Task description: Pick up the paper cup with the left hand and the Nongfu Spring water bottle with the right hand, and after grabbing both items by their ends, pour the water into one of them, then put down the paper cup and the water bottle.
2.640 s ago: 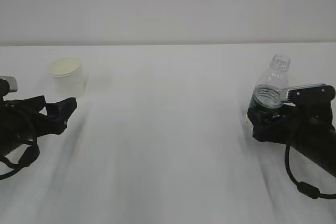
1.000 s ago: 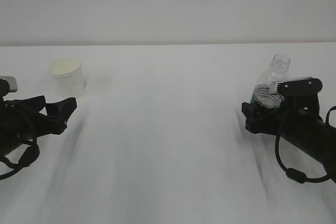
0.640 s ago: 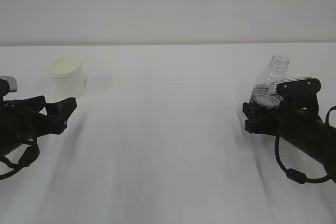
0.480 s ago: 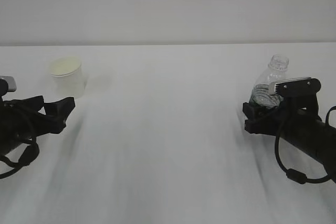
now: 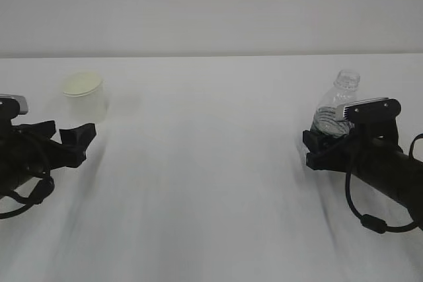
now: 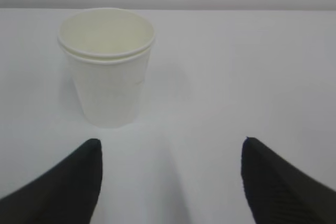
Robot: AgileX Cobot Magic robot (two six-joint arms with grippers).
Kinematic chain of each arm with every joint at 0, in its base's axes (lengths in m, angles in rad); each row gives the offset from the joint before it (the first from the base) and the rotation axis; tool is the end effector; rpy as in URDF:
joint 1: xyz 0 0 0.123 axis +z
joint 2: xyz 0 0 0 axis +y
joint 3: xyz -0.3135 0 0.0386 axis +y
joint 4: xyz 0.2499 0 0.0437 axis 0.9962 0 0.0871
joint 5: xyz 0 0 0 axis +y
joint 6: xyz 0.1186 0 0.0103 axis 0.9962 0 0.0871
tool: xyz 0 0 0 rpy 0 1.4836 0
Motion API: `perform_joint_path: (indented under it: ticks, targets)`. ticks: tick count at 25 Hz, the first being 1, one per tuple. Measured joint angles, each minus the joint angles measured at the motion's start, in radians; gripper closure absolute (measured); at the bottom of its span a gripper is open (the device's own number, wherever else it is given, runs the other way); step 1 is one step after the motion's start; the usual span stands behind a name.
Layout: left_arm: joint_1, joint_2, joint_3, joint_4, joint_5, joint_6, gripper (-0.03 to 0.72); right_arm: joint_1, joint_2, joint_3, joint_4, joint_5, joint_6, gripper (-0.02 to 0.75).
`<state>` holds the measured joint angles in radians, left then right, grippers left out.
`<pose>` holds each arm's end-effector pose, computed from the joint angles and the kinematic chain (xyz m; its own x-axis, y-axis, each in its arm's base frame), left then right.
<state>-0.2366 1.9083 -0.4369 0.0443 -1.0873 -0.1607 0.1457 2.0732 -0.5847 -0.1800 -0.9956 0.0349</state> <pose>0.3122 -0.0801 0.1268 -0.3198 -0.0664 -0.9452 0.2282 0.9628 -0.1449 0.3503 0.0695 0.0864 -0.3786 -0.1192 -0.9178 -0.3044 0.9525 0.0018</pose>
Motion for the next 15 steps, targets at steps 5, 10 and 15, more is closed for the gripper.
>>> perform_joint_path:
  ticks: [5,10,15]
  targets:
    - [0.000,0.073,-0.069,0.002,0.039,0.020,0.052,0.000,0.000,0.000,-0.012,0.000,0.000,0.268]
    - [0.000,0.134,-0.112,-0.012,0.039,0.026,0.046,0.000,0.000,0.000,-0.018,0.000,0.000,0.268]
    - [0.000,0.164,-0.148,-0.032,0.039,0.029,0.046,0.000,0.000,0.000,-0.022,0.000,0.000,0.268]
